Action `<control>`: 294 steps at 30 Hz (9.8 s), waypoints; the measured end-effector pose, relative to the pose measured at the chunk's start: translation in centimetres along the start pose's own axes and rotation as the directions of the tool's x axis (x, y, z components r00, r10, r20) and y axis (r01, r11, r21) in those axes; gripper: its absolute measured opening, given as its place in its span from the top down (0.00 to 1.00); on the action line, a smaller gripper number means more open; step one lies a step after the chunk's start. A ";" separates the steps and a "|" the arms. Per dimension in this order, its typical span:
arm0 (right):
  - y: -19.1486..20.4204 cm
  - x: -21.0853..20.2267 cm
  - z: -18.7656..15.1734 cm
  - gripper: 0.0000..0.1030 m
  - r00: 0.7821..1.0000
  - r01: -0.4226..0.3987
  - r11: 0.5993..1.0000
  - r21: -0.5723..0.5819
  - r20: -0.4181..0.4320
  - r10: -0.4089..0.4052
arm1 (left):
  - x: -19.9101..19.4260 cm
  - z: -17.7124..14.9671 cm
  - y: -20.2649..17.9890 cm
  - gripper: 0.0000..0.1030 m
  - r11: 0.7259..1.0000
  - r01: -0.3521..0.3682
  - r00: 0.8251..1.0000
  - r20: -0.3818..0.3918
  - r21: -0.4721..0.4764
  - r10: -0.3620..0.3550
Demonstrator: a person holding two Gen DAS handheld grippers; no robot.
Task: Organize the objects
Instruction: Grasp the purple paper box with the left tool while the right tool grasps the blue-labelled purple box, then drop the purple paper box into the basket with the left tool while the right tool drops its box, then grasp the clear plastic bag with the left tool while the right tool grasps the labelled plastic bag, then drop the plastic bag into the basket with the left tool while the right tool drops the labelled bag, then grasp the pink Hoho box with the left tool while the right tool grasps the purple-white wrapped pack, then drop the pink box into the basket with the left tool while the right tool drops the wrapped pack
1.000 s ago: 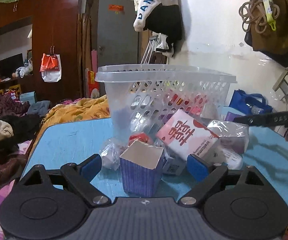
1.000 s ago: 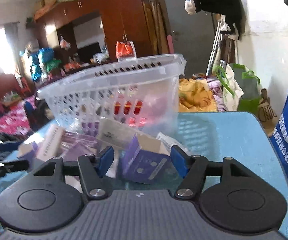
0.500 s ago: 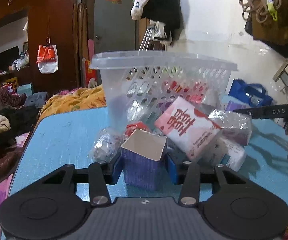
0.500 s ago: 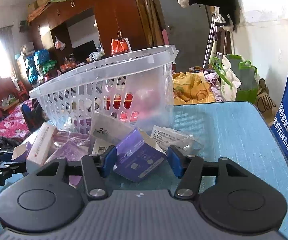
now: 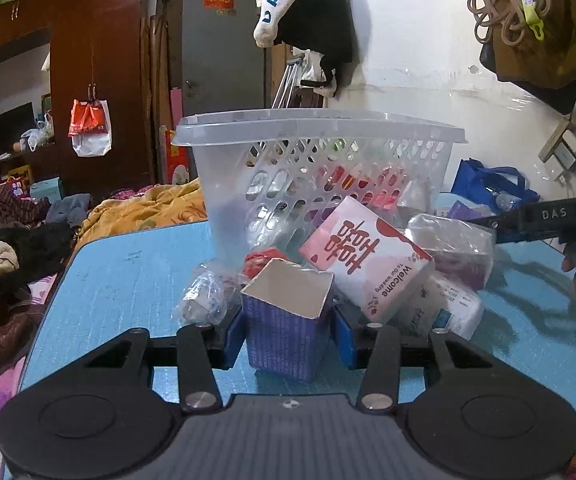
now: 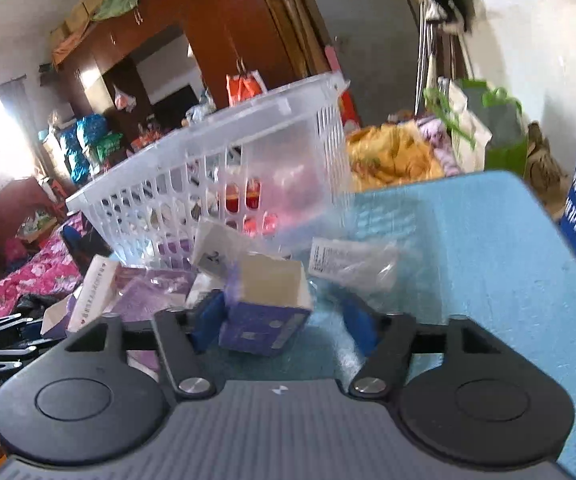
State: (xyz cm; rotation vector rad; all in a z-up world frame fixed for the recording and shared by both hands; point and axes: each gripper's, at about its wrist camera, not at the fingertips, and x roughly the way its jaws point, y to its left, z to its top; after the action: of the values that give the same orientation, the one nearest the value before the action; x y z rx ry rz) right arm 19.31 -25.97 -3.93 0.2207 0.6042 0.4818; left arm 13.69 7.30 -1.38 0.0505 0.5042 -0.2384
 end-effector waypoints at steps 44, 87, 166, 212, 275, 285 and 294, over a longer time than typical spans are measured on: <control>3.6 -7.2 -1.0 0.59 0.929 -0.049 0.983 -0.176 0.354 0.110 | -4.4 1.1 0.7 0.52 0.997 -0.020 0.962 0.271 -0.077 0.040; -1.2 2.5 3.1 0.17 0.989 0.099 0.977 -0.187 -0.087 -0.117 | 1.4 3.7 7.0 0.05 0.988 -0.081 0.997 -0.007 -0.135 0.081; 5.5 -7.2 3.9 0.23 0.937 0.102 0.962 -0.253 0.349 -0.007 | -4.1 5.6 5.2 0.56 0.990 0.019 0.961 0.276 -0.143 0.021; 9.1 -3.0 -4.1 0.45 0.992 -0.048 0.924 -0.380 0.093 0.090 | 3.1 1.4 -2.0 0.16 0.982 0.097 0.995 0.003 -0.162 -0.098; 10.6 -5.1 6.8 0.54 0.924 0.065 0.933 -0.353 0.374 0.077 | -0.7 12.6 -0.1 0.31 0.977 0.143 0.950 0.298 -0.156 -0.091; 8.7 1.6 9.4 0.47 0.967 0.092 0.945 -0.314 0.255 -0.009 | 6.4 15.3 1.9 0.32 0.975 0.007 0.986 0.161 -0.222 0.029; 6.2 -4.2 4.2 0.04 0.941 0.033 0.964 -0.265 0.334 0.060 | 3.3 12.5 1.9 0.20 0.982 -0.014 0.988 0.148 -0.189 0.043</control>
State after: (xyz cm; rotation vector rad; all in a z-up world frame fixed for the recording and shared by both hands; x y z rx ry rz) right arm 16.48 -22.98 3.58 0.0469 0.1952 0.5196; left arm 22.86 7.09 7.91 -0.1430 0.3725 -0.1640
